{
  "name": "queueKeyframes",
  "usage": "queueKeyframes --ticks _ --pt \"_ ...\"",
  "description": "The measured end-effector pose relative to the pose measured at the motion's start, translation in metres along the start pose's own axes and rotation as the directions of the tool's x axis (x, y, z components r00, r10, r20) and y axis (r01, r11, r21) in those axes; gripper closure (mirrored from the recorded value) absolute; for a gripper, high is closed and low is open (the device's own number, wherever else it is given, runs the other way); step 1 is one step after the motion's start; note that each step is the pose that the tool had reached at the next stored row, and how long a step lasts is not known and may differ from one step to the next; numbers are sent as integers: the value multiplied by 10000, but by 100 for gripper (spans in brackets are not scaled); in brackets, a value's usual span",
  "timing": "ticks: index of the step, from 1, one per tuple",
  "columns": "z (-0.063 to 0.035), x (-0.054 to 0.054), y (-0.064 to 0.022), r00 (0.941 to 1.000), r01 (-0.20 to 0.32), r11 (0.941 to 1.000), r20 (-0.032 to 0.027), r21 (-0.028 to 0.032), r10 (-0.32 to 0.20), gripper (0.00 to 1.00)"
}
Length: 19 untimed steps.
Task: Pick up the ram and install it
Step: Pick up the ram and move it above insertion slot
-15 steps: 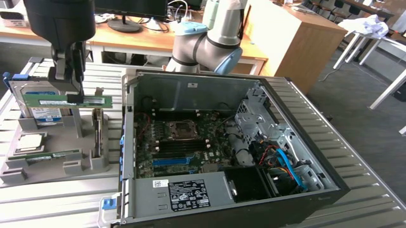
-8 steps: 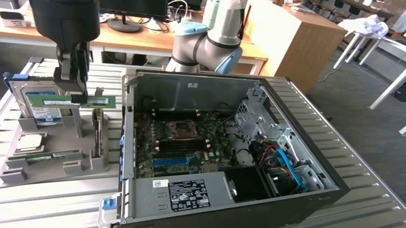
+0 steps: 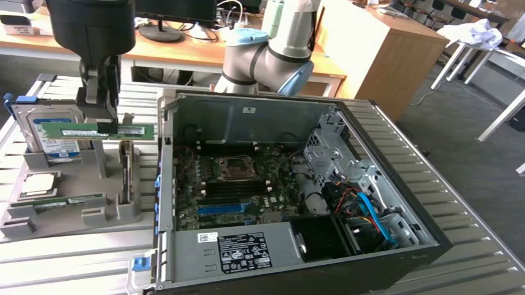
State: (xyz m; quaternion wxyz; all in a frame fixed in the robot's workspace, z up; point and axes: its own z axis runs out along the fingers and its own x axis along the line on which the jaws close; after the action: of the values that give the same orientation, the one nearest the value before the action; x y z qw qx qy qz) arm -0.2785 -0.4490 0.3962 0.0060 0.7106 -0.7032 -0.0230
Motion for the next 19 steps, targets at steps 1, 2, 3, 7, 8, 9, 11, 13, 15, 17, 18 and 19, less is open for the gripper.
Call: queueKeyframes --ticks 1,2,3,7,8,9,11,13,15,17,18,19 --pt "-1 0 -7 10000 0 10000 0 0 0 87" --pt "-1 0 -13 10000 0 10000 0 0 0 87" --pt "-1 0 -20 10000 0 10000 0 0 0 87" --pt "-2 0 -46 10000 -1 10000 0 0 1 87" --pt "-2 0 -53 10000 -1 10000 0 0 1 87" --pt "-3 0 -59 10000 0 10000 0 0 0 87" --pt "-3 1 -72 10000 -1 10000 0 -1 1 87" --pt "-3 1 -85 10000 -1 10000 1 0 1 87" --pt "-4 1 -98 10000 -1 10000 0 0 1 87" --pt "-5 1 -111 10000 0 10000 0 0 0 87" --pt "-5 1 -117 10000 -1 10000 0 0 1 87" --pt "-5 1 -124 10000 -1 10000 0 -1 1 87"
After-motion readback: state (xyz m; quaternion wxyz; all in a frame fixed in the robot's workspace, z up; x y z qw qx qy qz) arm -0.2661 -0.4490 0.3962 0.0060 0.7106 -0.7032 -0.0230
